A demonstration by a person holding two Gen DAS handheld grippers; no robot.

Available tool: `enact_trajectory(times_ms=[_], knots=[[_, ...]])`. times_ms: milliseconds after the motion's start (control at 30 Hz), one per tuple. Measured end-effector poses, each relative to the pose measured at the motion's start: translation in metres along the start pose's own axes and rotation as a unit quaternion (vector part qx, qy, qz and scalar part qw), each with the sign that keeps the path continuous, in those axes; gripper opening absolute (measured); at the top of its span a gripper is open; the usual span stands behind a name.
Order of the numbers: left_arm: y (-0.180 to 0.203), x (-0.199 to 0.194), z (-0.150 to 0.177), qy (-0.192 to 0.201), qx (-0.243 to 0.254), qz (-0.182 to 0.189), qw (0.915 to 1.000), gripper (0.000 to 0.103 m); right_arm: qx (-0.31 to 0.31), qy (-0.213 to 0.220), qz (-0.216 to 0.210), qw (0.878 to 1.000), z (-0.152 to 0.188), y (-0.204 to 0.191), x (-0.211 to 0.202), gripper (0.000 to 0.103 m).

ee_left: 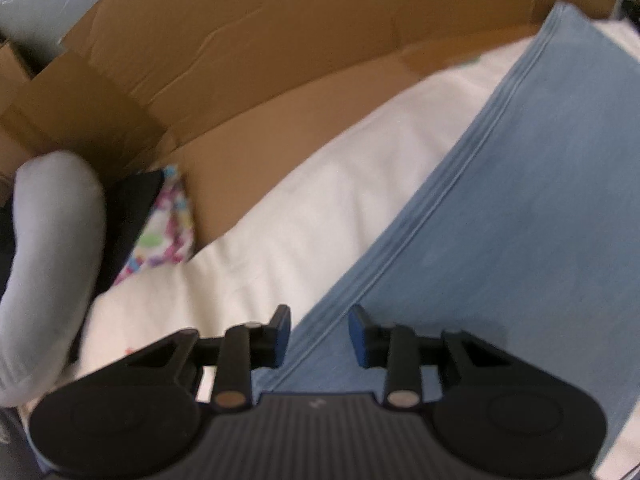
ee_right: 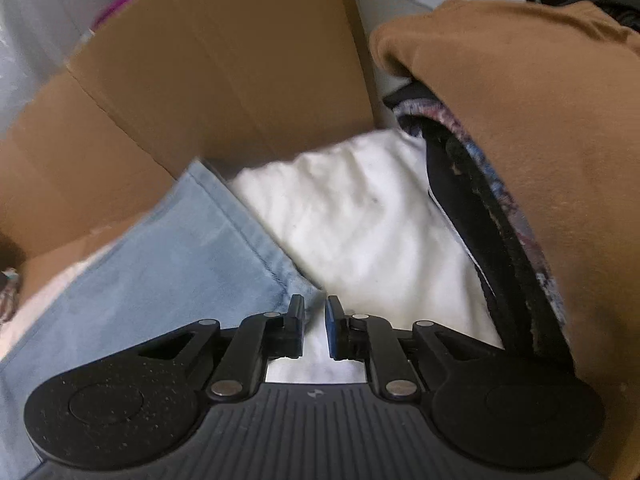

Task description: Fold clothes

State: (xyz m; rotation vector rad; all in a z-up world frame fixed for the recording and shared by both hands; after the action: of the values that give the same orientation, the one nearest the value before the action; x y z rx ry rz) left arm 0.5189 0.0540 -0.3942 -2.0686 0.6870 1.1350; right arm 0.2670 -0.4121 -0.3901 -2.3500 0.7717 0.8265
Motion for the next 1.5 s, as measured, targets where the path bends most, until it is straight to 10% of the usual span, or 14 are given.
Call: enact_trajectory(times_ms=[400,733,1133,1500], knots=[[0.062,0.001,-0.040,0.047,-0.050,0.064,0.9956,0.035,-0.098,0.010,-0.115,0.988,0.010,-0.055,-0.013,0.012],[0.114,0.013,-0.061,0.077,-0.079,0.109,0.9880,0.033,-0.157,-0.008,-0.118,0.980,0.022,-0.075,0.011,0.025],[0.111,0.055,-0.087,0.092,-0.152,0.078,0.9810,0.034,-0.229,-0.036,-0.060,0.971,0.007,-0.046,0.038,0.026],[0.124,0.057,-0.111,0.103,-0.170,0.023,0.9798,0.039,-0.200,-0.038,-0.091,0.975,0.007,-0.025,0.007,0.035]])
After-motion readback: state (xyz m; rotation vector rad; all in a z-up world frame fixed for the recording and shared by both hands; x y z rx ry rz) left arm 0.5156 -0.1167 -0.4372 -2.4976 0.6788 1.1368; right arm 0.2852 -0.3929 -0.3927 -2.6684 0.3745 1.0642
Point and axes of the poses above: each gripper's, at about its wrist camera, not at the fingertips, and x roughly the way its jaws point, y to its right, z to its underside, the point moved 1 cm from there along x, roughly the way its jaws point, and after that the axes turned 7 degrees about y, right-handed, at the moved point
